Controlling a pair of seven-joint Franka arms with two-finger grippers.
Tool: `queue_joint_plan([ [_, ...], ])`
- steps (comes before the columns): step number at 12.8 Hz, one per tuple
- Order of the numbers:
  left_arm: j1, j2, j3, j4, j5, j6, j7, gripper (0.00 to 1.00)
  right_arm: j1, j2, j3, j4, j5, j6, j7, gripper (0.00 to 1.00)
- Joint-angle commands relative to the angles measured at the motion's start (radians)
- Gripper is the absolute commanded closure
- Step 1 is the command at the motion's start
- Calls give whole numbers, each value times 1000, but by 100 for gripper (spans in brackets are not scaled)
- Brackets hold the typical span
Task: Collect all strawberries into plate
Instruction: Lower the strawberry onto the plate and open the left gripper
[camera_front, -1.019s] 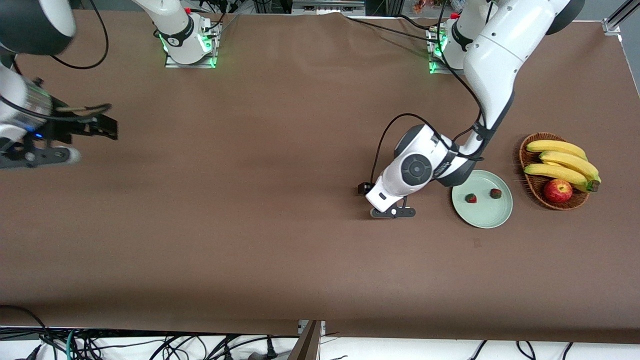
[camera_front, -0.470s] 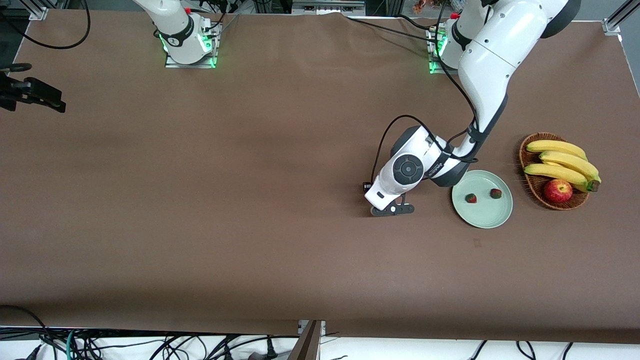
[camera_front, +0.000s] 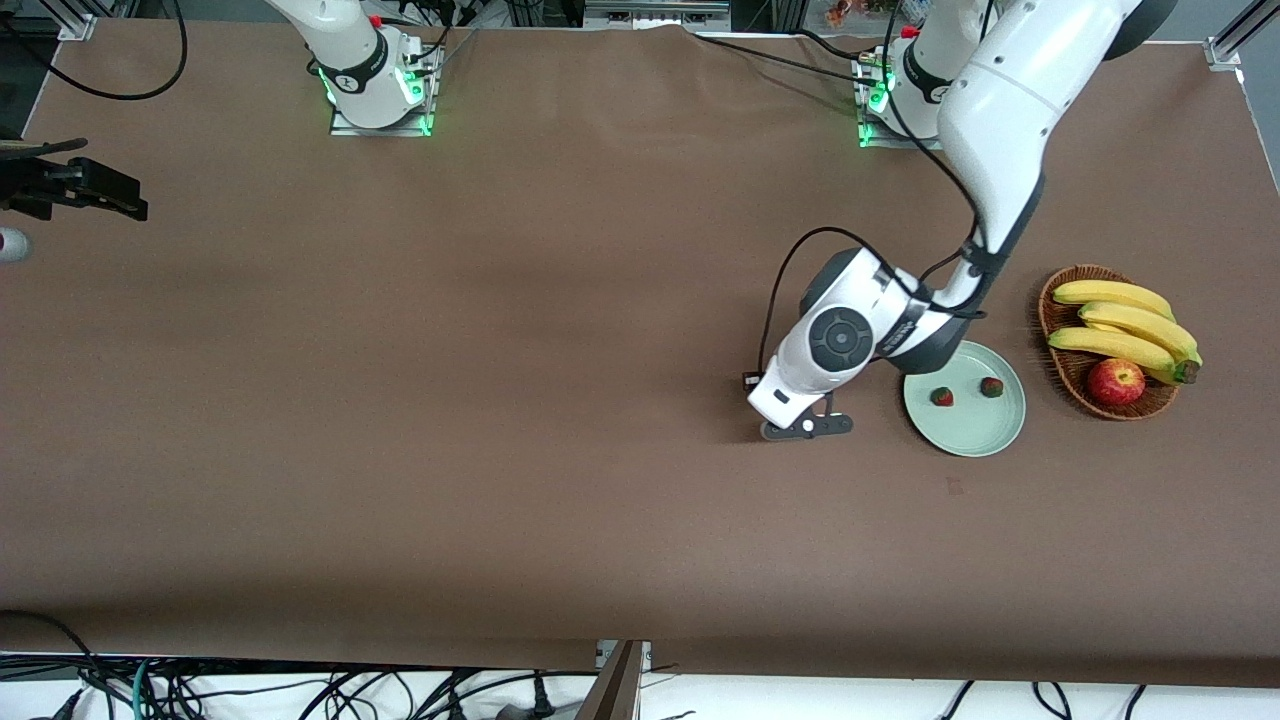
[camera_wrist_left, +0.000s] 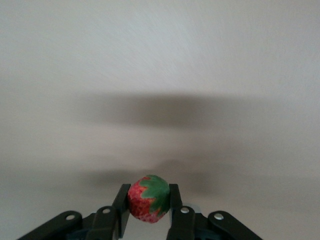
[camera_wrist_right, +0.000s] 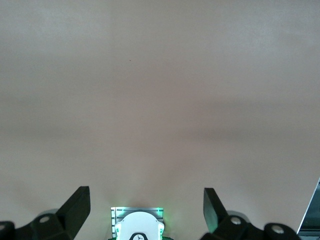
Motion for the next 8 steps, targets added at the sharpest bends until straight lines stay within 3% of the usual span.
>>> queue_joint_plan([
  [1,93,-95,-5,-22,18,-79,148,75,-1,-7,0,-4,7,-13,-9,0],
  [4,185,-127,-4,-22,17,-169,435,73,2,-4,2,-4,8,-13,-6,0],
  [8,349,-117,1,-29,20,-182,854,73,0,-3,0,-4,8,-13,-6,0],
])
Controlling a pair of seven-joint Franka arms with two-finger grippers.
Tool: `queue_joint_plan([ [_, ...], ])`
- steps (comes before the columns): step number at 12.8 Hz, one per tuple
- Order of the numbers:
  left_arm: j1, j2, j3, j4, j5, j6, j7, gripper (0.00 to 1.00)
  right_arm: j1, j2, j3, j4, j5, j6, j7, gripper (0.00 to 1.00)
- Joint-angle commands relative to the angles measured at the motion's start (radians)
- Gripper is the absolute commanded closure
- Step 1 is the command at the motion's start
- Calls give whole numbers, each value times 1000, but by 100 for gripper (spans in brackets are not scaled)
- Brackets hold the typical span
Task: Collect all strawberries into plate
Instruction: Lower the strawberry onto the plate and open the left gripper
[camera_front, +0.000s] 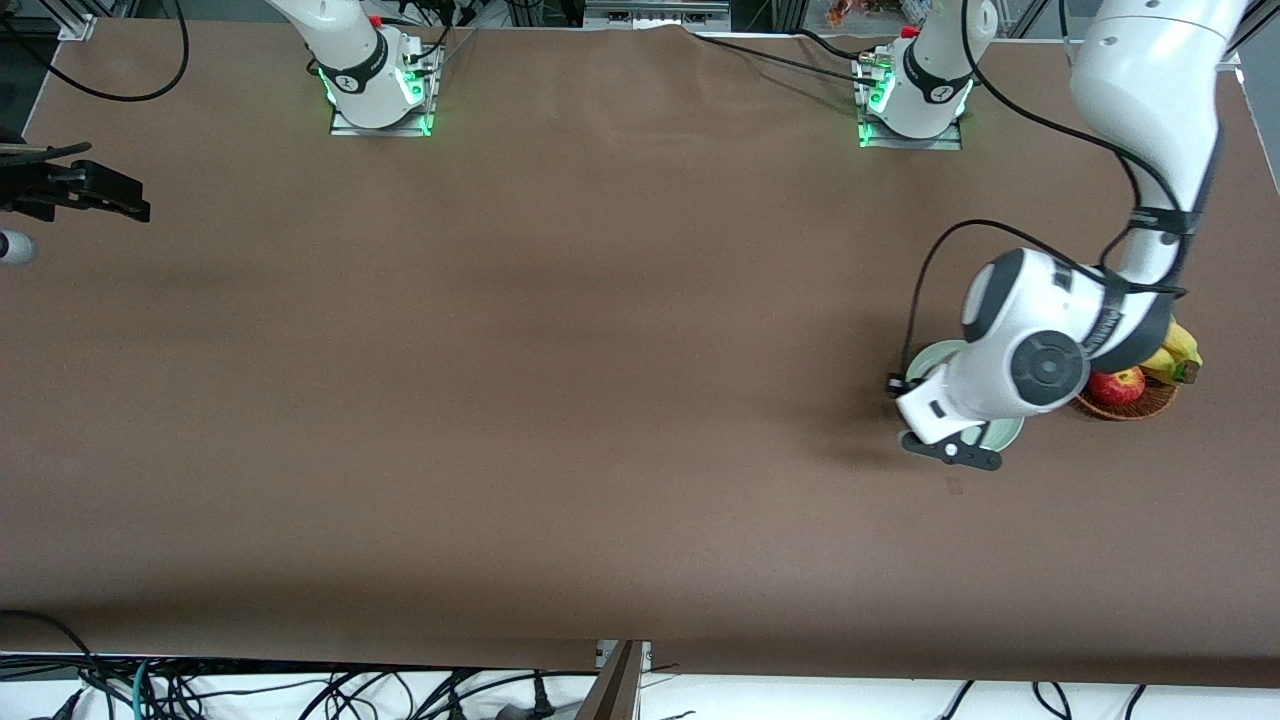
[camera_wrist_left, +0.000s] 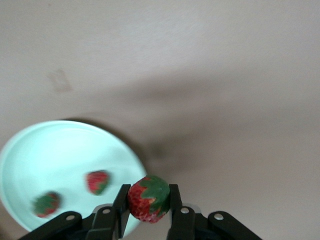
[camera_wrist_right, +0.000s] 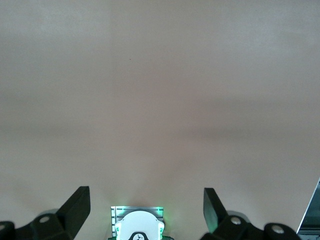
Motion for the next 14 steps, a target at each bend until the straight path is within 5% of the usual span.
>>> queue_joint_plan([
  [1,110,12,-11,-24,19,-2,260,73,-2,-7,0,-4,10,-10,-8,0],
  [3,142,41,-8,-24,22,2,343,72,0,-6,2,-4,7,-7,-6,0],
  [5,150,91,-9,-22,72,14,356,53,1,-6,3,-1,7,-4,-8,0],
  [6,156,110,-9,-30,78,46,359,52,1,0,3,5,7,-5,-8,0],
  [7,156,110,-9,-30,79,51,359,34,1,3,3,13,7,-10,-8,0],
  [8,156,109,-9,-25,80,54,361,0,1,3,3,13,8,-10,-8,0],
  [14,148,-66,-43,-15,60,-105,298,0,1,8,3,16,8,-7,-8,0],
])
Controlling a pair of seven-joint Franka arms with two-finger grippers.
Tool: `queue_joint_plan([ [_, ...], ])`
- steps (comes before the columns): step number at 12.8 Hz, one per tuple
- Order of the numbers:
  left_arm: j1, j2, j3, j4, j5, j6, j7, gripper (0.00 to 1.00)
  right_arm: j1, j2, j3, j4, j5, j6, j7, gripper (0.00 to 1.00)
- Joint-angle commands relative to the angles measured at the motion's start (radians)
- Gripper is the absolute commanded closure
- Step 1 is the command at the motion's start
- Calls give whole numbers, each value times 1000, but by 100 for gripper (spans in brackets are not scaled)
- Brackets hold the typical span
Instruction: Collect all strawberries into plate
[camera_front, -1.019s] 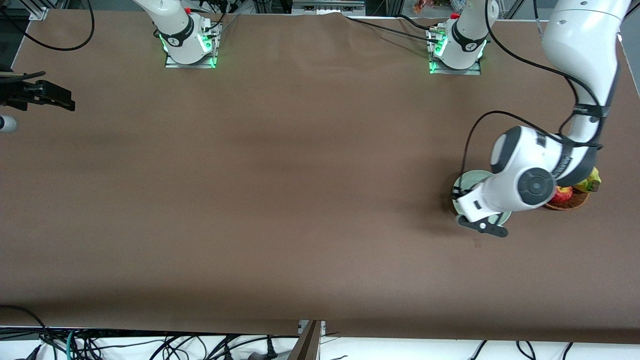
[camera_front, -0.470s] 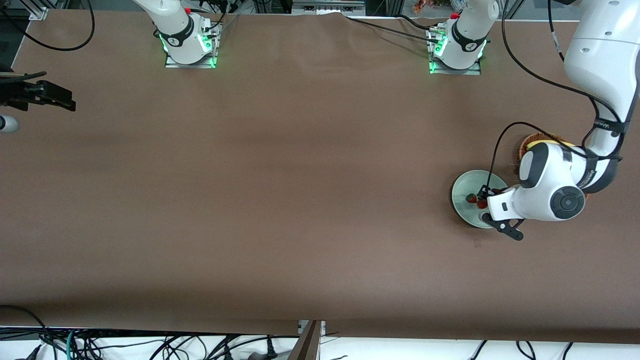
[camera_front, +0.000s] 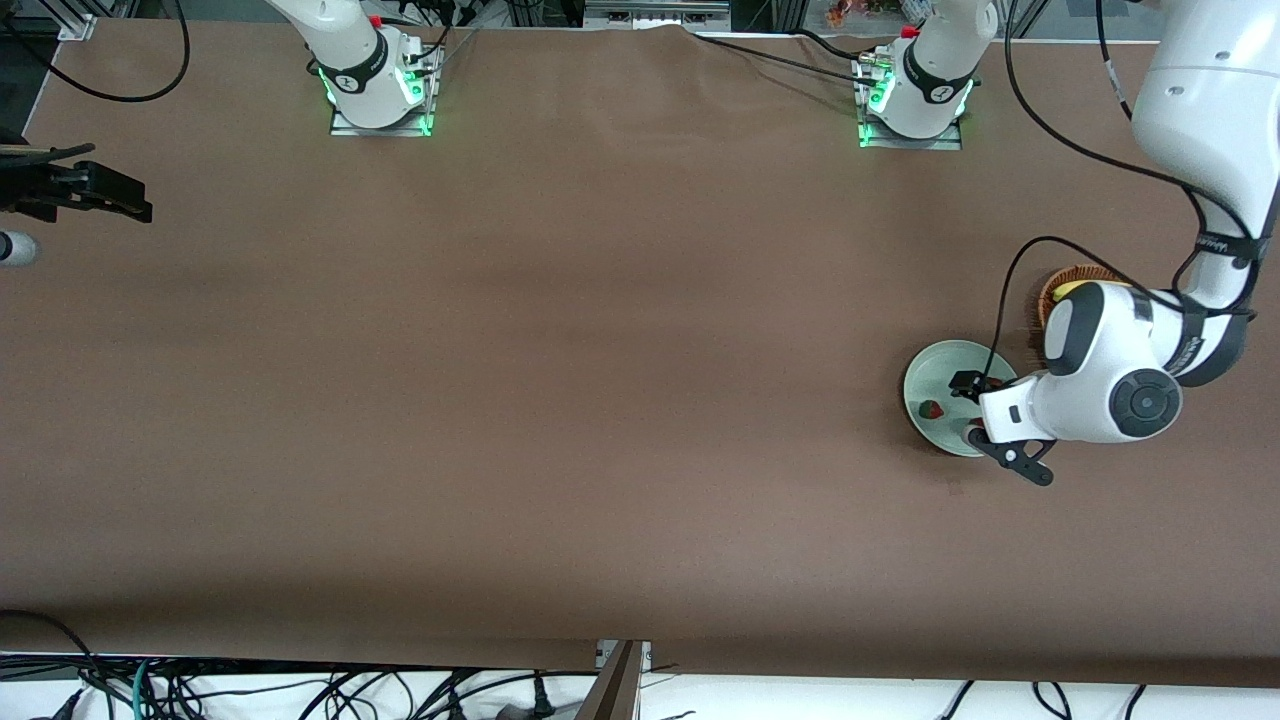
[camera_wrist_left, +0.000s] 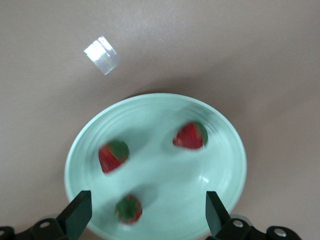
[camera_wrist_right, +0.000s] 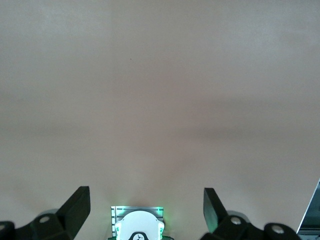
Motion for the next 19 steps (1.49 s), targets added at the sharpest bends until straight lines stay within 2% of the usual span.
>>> queue_joint_plan([
  [1,-3,-142,-51,-16,6,-120,-77,0,-1,6,2,16,8,-9,-6,0],
  [5,-3,-264,-157,93,6,-313,-182,0,-1,8,1,17,8,-2,-6,0],
  [6,-1,-291,-171,120,6,-324,-180,0,-1,8,1,17,8,-3,-4,0],
  [8,-1,-321,-174,209,4,-346,-183,0,1,9,1,17,8,-1,-3,0],
  [9,-1,-318,-174,254,3,-399,-183,0,-1,9,1,17,8,-2,0,0],
  [11,-32,-333,-158,272,-26,-424,-247,0,1,9,1,17,8,-1,0,0],
  [12,-67,-365,-85,259,-71,-421,-336,0,1,9,1,17,10,-2,2,0],
  [13,-145,-420,21,207,-138,-420,-399,0,1,9,1,17,10,-6,2,0],
  [15,-268,-463,228,167,-247,-380,-404,0,-1,9,1,17,14,-4,2,0],
  [17,-376,-546,366,35,-264,-288,-360,0,-2,9,-1,17,27,-7,23,0],
  [18,-426,-607,420,-69,-263,-216,-360,0,-2,9,-1,17,30,-6,31,0],
  [19,-434,-635,436,-112,-264,-197,-358,0,-2,9,-1,17,30,-4,29,0],
])
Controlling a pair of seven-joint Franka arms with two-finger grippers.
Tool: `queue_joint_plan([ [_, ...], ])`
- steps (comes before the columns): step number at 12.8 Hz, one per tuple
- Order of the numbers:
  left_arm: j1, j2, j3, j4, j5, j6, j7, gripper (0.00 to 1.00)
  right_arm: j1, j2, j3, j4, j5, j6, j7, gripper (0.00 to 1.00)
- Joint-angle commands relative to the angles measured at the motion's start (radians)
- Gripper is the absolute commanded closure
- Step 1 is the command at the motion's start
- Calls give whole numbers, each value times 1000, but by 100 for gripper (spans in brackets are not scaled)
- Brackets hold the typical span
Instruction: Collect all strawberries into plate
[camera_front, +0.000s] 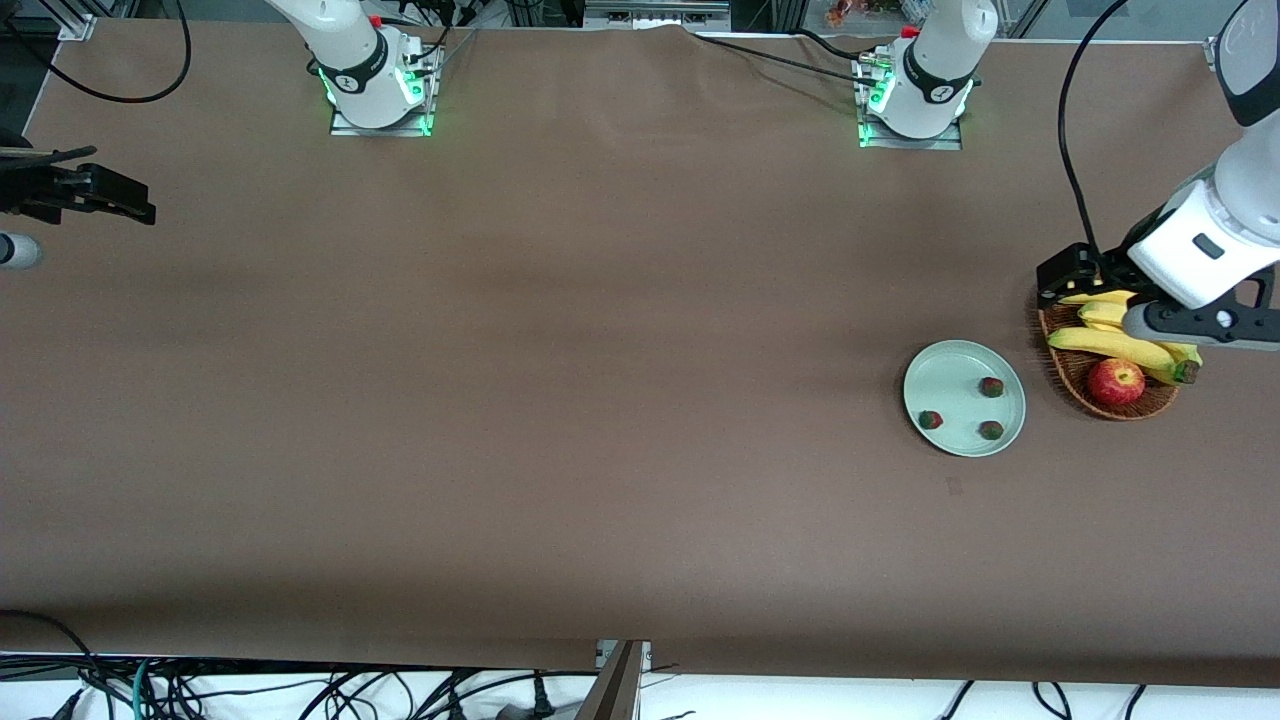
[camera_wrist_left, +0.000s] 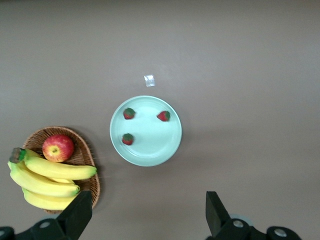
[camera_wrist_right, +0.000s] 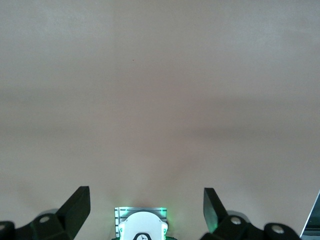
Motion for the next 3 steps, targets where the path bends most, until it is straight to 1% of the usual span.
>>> queue_joint_plan([
  [1,-47,-125,61,-182,-24,83,16,0,-3,6,-1,17,17,-5,11,0],
  [3,-47,-119,60,-177,-18,78,14,0,-1,6,-1,17,17,-5,7,0],
])
